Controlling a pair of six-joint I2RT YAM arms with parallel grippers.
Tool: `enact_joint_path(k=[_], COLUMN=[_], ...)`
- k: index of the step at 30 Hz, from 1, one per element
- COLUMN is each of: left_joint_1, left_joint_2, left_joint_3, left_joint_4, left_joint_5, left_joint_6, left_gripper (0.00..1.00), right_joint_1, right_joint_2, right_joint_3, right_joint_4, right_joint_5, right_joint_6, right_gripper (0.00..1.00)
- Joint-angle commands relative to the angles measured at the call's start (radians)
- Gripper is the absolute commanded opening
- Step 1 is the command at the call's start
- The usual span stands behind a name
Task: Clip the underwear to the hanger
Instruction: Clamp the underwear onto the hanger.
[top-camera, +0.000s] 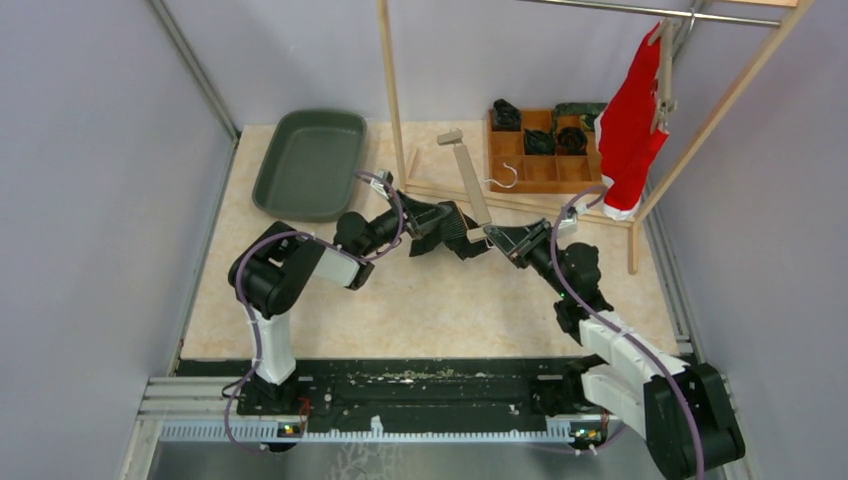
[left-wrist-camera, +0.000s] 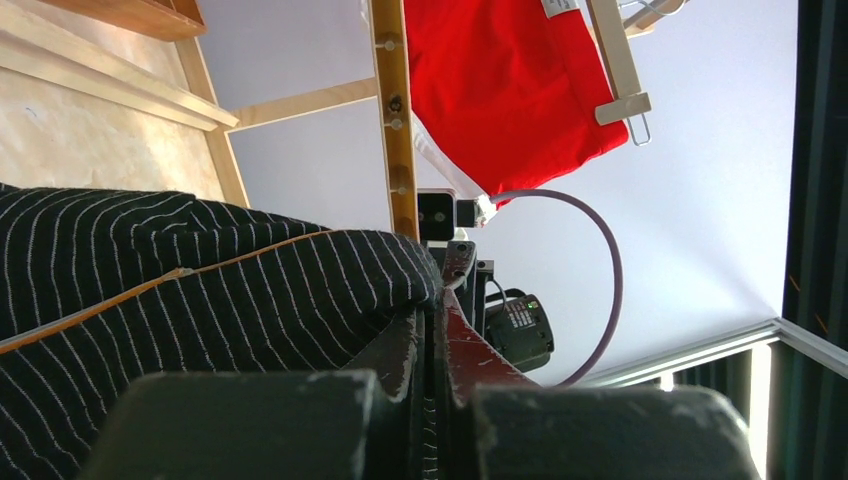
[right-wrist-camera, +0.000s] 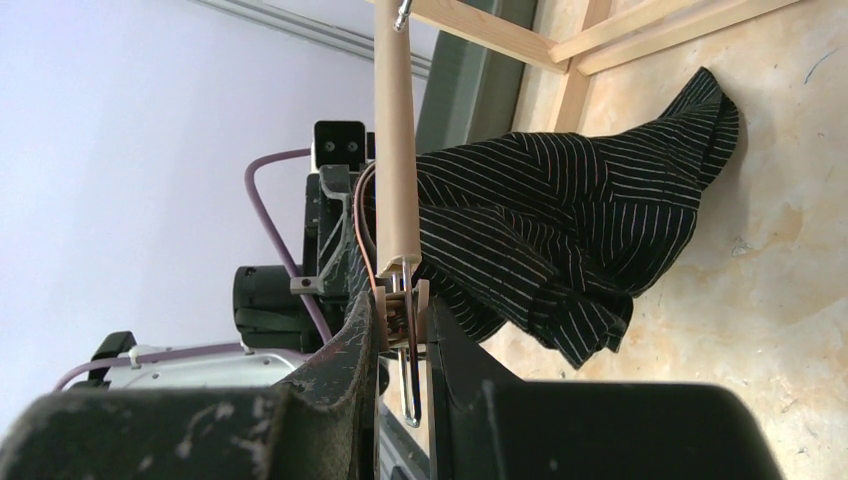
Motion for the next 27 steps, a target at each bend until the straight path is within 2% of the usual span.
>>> enact_joint_path(k=[1, 6, 27], left_joint_1=[-0.010, -0.011, -0.049], left_joint_2=[0.006, 0.007, 0.030], left_joint_3=[0.026, 0.024, 0.039], left_joint_4=[0.271, 0.271, 0.271], left_joint_5=[-0.012, 0.008, 0.041], left_joint_6=[-0.018, -0.031, -0.056], left_gripper=[0.00, 0.00, 0.00], right_joint_1=[0.010, 0.010, 0.009], right_joint_2=[0.025, 0.043, 0.071], right_joint_3=[-0.001, -0.002, 0.012], right_joint_4=[0.158, 0.216, 0.268], right_joint_5=[0.009, 0.006, -0.014], right_joint_6=[0.015, 0.015, 0.011], right_gripper=[0.00, 0.00, 0.00])
